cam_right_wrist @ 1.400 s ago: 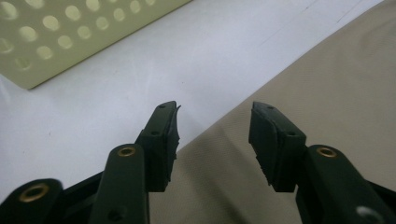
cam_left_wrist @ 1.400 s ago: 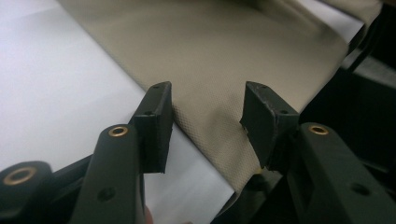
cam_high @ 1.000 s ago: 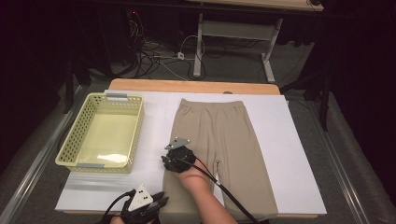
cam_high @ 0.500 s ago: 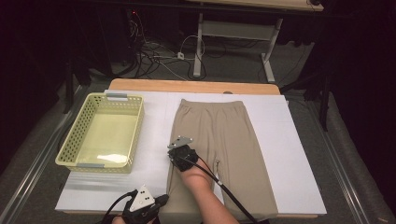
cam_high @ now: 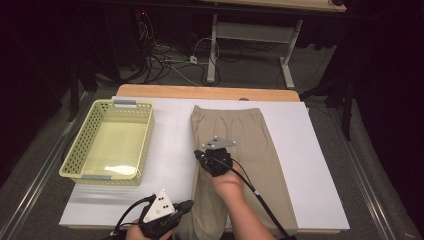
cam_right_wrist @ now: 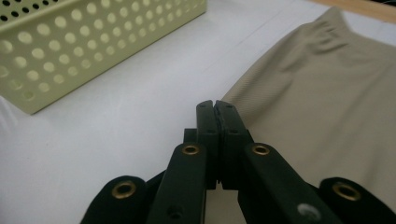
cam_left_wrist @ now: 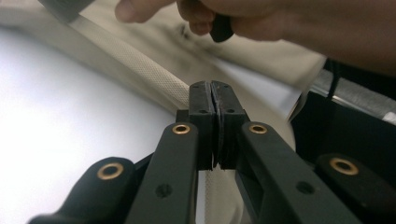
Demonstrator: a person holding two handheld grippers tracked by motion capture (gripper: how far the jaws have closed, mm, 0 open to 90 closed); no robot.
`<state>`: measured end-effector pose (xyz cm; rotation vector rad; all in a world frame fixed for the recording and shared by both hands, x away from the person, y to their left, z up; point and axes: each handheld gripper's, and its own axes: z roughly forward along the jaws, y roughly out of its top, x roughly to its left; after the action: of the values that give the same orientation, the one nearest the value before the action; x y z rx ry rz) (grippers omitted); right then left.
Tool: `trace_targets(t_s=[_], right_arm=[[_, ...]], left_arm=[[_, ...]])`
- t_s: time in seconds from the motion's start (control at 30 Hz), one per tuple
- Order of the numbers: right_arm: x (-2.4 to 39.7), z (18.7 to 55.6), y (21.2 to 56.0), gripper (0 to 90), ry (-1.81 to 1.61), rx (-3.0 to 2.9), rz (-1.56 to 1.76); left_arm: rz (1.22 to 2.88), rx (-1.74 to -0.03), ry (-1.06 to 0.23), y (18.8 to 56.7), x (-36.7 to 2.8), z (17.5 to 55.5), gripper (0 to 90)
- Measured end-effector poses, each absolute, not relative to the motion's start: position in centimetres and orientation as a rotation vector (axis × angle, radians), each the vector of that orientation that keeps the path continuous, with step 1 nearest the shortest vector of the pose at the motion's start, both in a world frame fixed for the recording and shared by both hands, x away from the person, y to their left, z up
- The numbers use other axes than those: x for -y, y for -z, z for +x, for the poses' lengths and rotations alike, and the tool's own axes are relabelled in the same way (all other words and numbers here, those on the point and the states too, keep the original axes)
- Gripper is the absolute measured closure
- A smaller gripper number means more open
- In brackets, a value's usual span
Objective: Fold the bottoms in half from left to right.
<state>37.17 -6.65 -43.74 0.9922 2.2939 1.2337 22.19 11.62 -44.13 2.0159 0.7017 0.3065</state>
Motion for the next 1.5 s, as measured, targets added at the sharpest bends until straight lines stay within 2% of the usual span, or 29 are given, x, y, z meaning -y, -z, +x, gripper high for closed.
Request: trace_targets(t_s=[0.23, 0.53, 0.83, 1.03, 1.07, 1.1, 1.13, 1.2, 1.3, 1.37, 1.5], right_arm=[[11.6, 36.8, 41.4, 90.0, -1.253, -2.191, 1.027], [18.6, 36.6, 40.6, 90.0, -1.249, -2.072, 1.089], [25.6, 37.2, 44.0, 90.0, -1.13, -2.017, 1.254], [27.1, 37.7, 46.7, 90.0, -1.055, -2.041, 1.302], [27.1, 37.7, 46.9, 90.0, -1.055, -2.045, 1.31], [27.1, 37.7, 47.0, 89.3, -1.06, -2.05, 1.31], [27.1, 37.6, 47.1, 82.9, -1.077, -2.062, 1.318], [27.0, 37.2, 46.7, 73.0, -1.102, -2.051, 1.309], [26.8, 36.0, 46.0, 64.9, -1.129, -2.051, 1.29], [26.7, 35.1, 45.7, 61.5, -1.135, -2.053, 1.278], [26.7, 32.4, 45.7, 56.3, -1.121, -2.057, 1.268]], left_arm=[[1.997, -0.571, -0.298, 41.6, -7.1, 22.9, 85.6], [1.98, -0.437, -0.203, 42.5, 0.3, 25.3, 85.6], [2.007, -0.392, -0.096, 45.4, 6.9, 28.0, 85.5], [2.076, -0.406, -0.053, 47.3, 9.1, 29.0, 85.1], [2.076, -0.419, -0.041, 47.4, 9.2, 29.1, 82.7], [2.084, -0.437, -0.02, 47.5, 9.2, 29.3, 76.2], [2.086, -0.445, -0.021, 47.4, 9.0, 29.3, 64.1], [2.089, -0.437, -0.066, 47.3, 8.2, 29.1, 50.3], [2.069, -0.454, -0.081, 47.1, 6.4, 28.9, 40.7], [2.059, -0.472, -0.038, 47.1, 4.5, 28.8, 34.1], [2.061, -0.519, -0.103, 47.2, 0.8, 27.8, 24.8]])
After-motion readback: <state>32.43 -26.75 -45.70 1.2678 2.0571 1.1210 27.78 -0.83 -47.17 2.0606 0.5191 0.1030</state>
